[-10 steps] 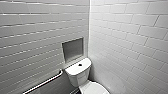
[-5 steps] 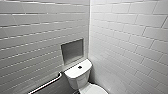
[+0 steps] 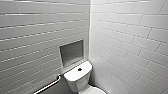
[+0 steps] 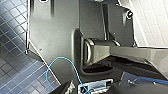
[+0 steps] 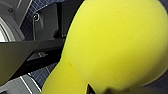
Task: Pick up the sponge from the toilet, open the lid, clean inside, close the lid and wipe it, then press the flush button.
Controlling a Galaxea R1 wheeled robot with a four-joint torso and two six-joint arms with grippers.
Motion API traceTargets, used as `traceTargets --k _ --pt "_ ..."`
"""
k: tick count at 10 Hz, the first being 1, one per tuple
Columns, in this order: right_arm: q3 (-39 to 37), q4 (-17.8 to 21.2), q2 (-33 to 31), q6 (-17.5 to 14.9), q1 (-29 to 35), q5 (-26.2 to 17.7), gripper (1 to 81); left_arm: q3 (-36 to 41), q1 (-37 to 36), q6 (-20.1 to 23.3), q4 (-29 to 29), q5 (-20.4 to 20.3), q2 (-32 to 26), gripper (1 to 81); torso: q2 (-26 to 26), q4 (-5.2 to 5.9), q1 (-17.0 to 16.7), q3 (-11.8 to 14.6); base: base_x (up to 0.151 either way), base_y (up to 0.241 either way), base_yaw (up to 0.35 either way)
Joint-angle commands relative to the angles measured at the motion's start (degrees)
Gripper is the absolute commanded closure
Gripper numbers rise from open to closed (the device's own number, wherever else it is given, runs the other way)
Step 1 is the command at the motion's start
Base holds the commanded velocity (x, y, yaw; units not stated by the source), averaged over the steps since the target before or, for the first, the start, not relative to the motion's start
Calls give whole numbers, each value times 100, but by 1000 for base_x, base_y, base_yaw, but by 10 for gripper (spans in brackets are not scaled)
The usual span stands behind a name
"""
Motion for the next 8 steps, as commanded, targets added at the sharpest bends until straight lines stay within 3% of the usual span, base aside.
traceTargets --k 1,8 --pt "120 34 -120 -16 126 -361 811 93 -157 41 10 355 -69 10 0 0 0 0 90 0 0" --pt "226 7 -173 -60 126 -396 811 93 -148 41 10 355 -78 10 0 0 2 0 83 0 0"
